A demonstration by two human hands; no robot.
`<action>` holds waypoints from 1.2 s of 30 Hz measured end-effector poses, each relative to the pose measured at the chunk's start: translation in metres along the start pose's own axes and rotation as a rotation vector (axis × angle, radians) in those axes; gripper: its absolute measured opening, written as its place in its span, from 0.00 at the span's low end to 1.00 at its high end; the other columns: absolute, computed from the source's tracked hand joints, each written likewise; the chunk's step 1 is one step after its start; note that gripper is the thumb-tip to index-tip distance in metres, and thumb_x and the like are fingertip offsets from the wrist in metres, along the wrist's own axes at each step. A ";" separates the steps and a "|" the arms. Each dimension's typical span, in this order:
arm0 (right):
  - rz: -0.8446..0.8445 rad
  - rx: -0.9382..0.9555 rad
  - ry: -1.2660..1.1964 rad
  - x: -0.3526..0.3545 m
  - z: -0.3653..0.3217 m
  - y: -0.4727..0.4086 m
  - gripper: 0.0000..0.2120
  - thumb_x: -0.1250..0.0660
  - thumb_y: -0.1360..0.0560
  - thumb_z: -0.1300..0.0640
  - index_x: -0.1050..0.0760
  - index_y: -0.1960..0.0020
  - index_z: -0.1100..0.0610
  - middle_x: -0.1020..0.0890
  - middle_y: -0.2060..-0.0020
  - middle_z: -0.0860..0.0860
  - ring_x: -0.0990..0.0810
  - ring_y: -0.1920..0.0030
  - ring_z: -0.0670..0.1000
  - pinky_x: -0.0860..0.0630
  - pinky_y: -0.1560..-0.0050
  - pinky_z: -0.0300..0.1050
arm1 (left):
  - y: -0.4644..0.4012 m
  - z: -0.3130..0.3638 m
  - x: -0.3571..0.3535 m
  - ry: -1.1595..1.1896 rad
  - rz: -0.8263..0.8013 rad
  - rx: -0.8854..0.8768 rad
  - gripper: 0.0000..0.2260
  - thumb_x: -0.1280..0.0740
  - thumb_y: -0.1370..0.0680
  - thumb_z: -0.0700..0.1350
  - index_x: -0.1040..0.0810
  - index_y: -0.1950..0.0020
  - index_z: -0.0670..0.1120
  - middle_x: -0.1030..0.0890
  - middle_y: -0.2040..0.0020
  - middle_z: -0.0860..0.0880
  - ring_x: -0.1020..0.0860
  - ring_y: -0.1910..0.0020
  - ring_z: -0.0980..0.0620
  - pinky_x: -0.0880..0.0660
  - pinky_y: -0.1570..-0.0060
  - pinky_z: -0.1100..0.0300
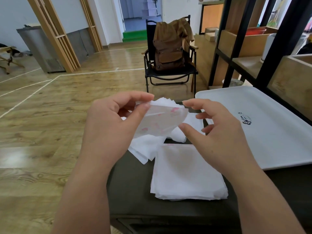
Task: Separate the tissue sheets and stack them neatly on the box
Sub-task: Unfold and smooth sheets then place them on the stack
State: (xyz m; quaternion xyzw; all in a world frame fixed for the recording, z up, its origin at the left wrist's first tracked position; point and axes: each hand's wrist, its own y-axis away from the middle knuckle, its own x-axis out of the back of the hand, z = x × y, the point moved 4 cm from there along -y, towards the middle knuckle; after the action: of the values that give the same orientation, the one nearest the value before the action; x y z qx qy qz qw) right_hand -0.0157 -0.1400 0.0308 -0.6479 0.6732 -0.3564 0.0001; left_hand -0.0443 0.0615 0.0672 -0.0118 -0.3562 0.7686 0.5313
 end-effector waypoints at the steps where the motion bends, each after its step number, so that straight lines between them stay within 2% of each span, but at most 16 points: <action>1: 0.018 0.017 -0.024 0.000 -0.002 0.000 0.19 0.29 0.30 0.48 0.27 0.42 0.36 0.25 0.46 0.35 0.28 0.46 0.34 0.28 0.56 0.26 | 0.000 0.004 -0.001 0.034 -0.024 -0.004 0.09 0.28 0.26 0.49 0.16 0.53 0.65 0.17 0.61 0.57 0.21 0.62 0.56 0.24 0.59 0.68; 3: 0.045 0.021 -0.088 0.001 -0.002 0.000 0.15 0.29 0.29 0.49 0.25 0.44 0.37 0.24 0.47 0.35 0.27 0.47 0.35 0.28 0.55 0.27 | 0.002 0.008 -0.005 0.112 -0.084 0.009 0.09 0.28 0.27 0.49 0.16 0.53 0.64 0.16 0.59 0.52 0.20 0.58 0.47 0.21 0.55 0.59; 6: 0.053 -0.011 -0.161 0.002 0.000 -0.001 0.06 0.30 0.27 0.50 0.21 0.52 0.41 0.21 0.54 0.37 0.22 0.55 0.41 0.24 0.60 0.36 | 0.003 0.007 -0.009 0.143 -0.166 0.046 0.09 0.28 0.28 0.50 0.16 0.52 0.64 0.15 0.57 0.51 0.20 0.56 0.43 0.21 0.55 0.56; 8: 0.048 -0.041 -0.179 0.002 0.002 -0.001 0.02 0.30 0.26 0.51 0.21 0.56 0.44 0.20 0.58 0.39 0.21 0.60 0.44 0.21 0.59 0.47 | 0.003 0.004 -0.011 0.134 -0.196 0.068 0.09 0.27 0.30 0.51 0.16 0.52 0.64 0.16 0.58 0.55 0.21 0.60 0.49 0.23 0.56 0.60; 11: 0.040 -0.057 -0.166 0.003 0.000 -0.001 0.02 0.30 0.26 0.50 0.21 0.57 0.45 0.19 0.60 0.39 0.19 0.59 0.47 0.20 0.59 0.52 | 0.003 0.001 -0.010 0.041 -0.153 0.055 0.10 0.21 0.31 0.50 0.16 0.54 0.63 0.23 0.65 0.61 0.29 0.68 0.60 0.31 0.65 0.73; 13: 0.033 -0.058 -0.185 0.005 -0.002 -0.001 0.02 0.30 0.26 0.50 0.21 0.58 0.45 0.19 0.61 0.40 0.18 0.61 0.47 0.20 0.62 0.50 | 0.003 -0.001 -0.010 -0.040 -0.106 0.041 0.09 0.22 0.30 0.49 0.16 0.56 0.64 0.26 0.65 0.63 0.32 0.69 0.60 0.34 0.66 0.74; 15: 0.029 -0.058 -0.226 0.006 -0.004 -0.001 0.02 0.31 0.27 0.49 0.21 0.58 0.44 0.18 0.62 0.40 0.18 0.63 0.47 0.22 0.67 0.42 | 0.003 -0.001 -0.009 -0.078 -0.077 0.039 0.08 0.22 0.30 0.51 0.16 0.58 0.64 0.26 0.62 0.64 0.31 0.68 0.60 0.34 0.65 0.74; 19: 0.020 -0.043 -0.326 0.010 -0.010 -0.001 0.01 0.30 0.27 0.49 0.21 0.57 0.45 0.17 0.61 0.41 0.17 0.56 0.46 0.19 0.66 0.43 | 0.001 0.004 -0.010 0.038 -0.129 0.084 0.01 0.28 0.29 0.54 0.18 0.59 0.61 0.19 0.51 0.63 0.21 0.54 0.62 0.29 0.57 0.66; 21: 0.010 -0.040 -0.403 0.013 -0.015 -0.001 0.05 0.32 0.28 0.46 0.21 0.56 0.45 0.16 0.61 0.41 0.17 0.56 0.43 0.20 0.66 0.38 | 0.003 0.009 -0.014 0.170 -0.212 0.102 0.02 0.31 0.26 0.51 0.19 0.58 0.58 0.17 0.57 0.58 0.20 0.60 0.58 0.28 0.60 0.64; 23: 0.008 -0.046 -0.447 0.017 -0.018 -0.001 0.08 0.34 0.30 0.43 0.21 0.55 0.44 0.16 0.61 0.40 0.17 0.57 0.41 0.20 0.65 0.35 | 0.005 0.015 -0.016 0.248 -0.257 0.105 0.03 0.32 0.23 0.49 0.20 0.56 0.57 0.21 0.69 0.49 0.25 0.70 0.51 0.29 0.68 0.63; 24: 0.001 -0.059 -0.453 0.019 -0.019 -0.001 0.08 0.34 0.29 0.43 0.21 0.55 0.45 0.15 0.61 0.40 0.16 0.58 0.42 0.19 0.64 0.36 | 0.006 0.016 -0.017 0.266 -0.266 0.113 0.04 0.33 0.21 0.48 0.20 0.55 0.56 0.23 0.71 0.49 0.26 0.72 0.51 0.29 0.70 0.64; 28: -0.169 -0.297 -0.343 0.018 -0.003 0.002 0.09 0.33 0.28 0.43 0.19 0.55 0.46 0.14 0.62 0.45 0.15 0.61 0.46 0.17 0.60 0.48 | 0.010 0.011 -0.021 0.109 -0.377 0.187 0.08 0.33 0.21 0.48 0.23 0.50 0.62 0.27 0.75 0.57 0.25 0.73 0.56 0.27 0.70 0.65; 30: -0.292 -0.454 -0.199 0.014 0.011 0.005 0.10 0.34 0.28 0.42 0.19 0.57 0.46 0.15 0.62 0.44 0.16 0.61 0.46 0.20 0.59 0.47 | 0.014 0.003 -0.022 -0.041 -0.515 0.258 0.10 0.32 0.23 0.50 0.25 0.48 0.67 0.25 0.73 0.58 0.22 0.71 0.58 0.26 0.65 0.62; 32: -0.390 -0.556 -0.049 0.009 0.024 0.010 0.11 0.33 0.26 0.43 0.19 0.58 0.50 0.16 0.62 0.46 0.18 0.62 0.47 0.22 0.63 0.42 | 0.020 -0.008 -0.026 -0.152 -0.649 0.366 0.13 0.31 0.23 0.49 0.26 0.49 0.68 0.20 0.68 0.58 0.18 0.67 0.58 0.24 0.59 0.58; 34: -0.461 -0.580 0.095 0.005 0.034 0.012 0.11 0.33 0.24 0.45 0.20 0.58 0.51 0.17 0.60 0.48 0.19 0.62 0.48 0.24 0.64 0.40 | 0.027 -0.018 -0.035 -0.253 -0.768 0.461 0.12 0.31 0.23 0.47 0.26 0.48 0.66 0.18 0.65 0.58 0.17 0.64 0.60 0.22 0.56 0.57; 36: -0.518 -0.588 0.192 0.001 0.039 0.014 0.10 0.34 0.24 0.45 0.22 0.57 0.50 0.18 0.60 0.47 0.20 0.62 0.47 0.25 0.62 0.41 | 0.032 -0.029 -0.044 -0.311 -0.836 0.522 0.11 0.31 0.23 0.48 0.26 0.47 0.64 0.18 0.66 0.59 0.18 0.65 0.62 0.23 0.57 0.58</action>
State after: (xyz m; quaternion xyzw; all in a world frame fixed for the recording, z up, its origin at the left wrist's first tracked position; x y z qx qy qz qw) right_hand -0.0105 -0.1611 -0.0048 -0.7323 0.5579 -0.1959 -0.3378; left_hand -0.0399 0.0351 0.0122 0.3791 -0.2017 0.5464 0.7191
